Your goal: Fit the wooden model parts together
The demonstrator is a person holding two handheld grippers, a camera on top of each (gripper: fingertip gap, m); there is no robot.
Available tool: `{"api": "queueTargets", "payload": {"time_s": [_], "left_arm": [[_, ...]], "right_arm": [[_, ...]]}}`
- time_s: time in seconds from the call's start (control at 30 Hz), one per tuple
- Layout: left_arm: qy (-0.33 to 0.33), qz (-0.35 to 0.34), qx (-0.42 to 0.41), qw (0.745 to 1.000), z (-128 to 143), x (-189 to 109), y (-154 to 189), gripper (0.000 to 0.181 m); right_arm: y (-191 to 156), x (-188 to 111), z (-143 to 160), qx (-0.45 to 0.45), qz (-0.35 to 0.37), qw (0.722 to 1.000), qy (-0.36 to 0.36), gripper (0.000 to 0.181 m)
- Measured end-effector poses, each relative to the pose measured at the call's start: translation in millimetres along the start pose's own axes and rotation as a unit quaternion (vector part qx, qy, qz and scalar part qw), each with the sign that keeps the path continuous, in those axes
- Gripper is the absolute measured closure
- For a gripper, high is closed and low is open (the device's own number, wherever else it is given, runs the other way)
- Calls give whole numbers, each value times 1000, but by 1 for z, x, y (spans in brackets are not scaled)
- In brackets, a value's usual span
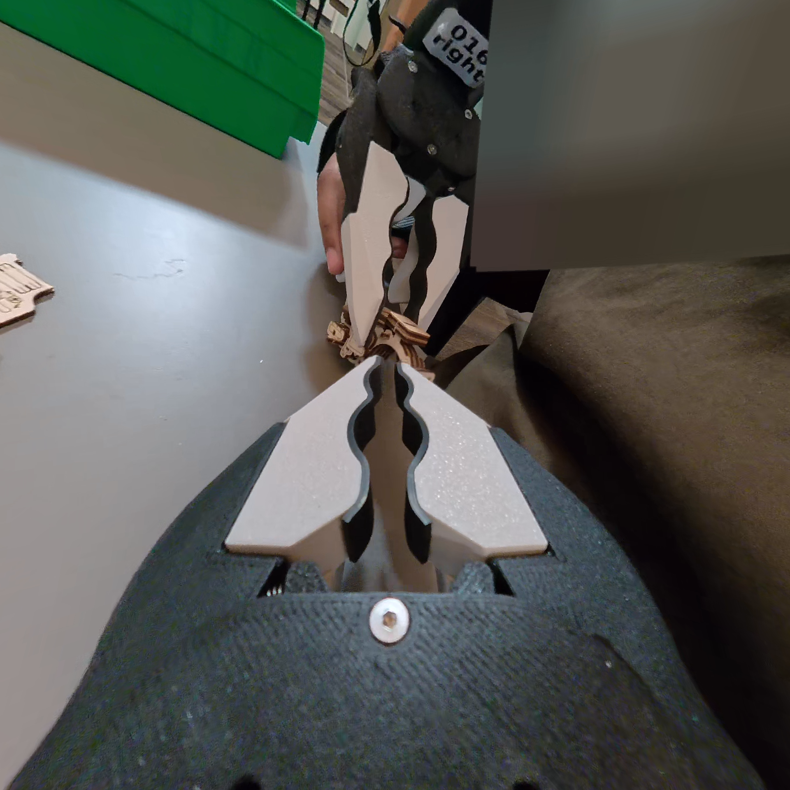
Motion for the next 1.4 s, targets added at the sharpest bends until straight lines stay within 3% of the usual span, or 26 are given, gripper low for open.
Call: {"api": "queueTargets", "payload": {"time_s": [0.37,0.7,0.87,1.1,1.2,1.4], "left_arm": [[-45,-100,-10,994,7,-1,-24,170],[-152,-172,101,968,24,19,-17,165],[-194,-202,141,949,32,25,-17,165],[-209,-214,163,940,34,27,-17,162],[-209,-212,160,941,34,27,-17,171],[-209,-214,166,940,35,28,-16,172]], "right_arm": [[6,-22,22,40,17,997,-66,163],[17,-22,29,-2,108,986,-123,163],[19,-19,28,4,120,984,-134,163],[20,-14,33,22,127,979,-159,162],[20,-14,33,22,130,979,-157,162],[19,-10,34,12,138,977,-162,158]]}}
Point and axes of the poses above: each gripper's, where its closed fingertips meet, x out along the fingers, z out of its underside, y = z × x across the jaws, the point moved 4 cm from there along -x, back along the fingers, and after that the axes turned 5 degrees about x, right-handed, at the moved point
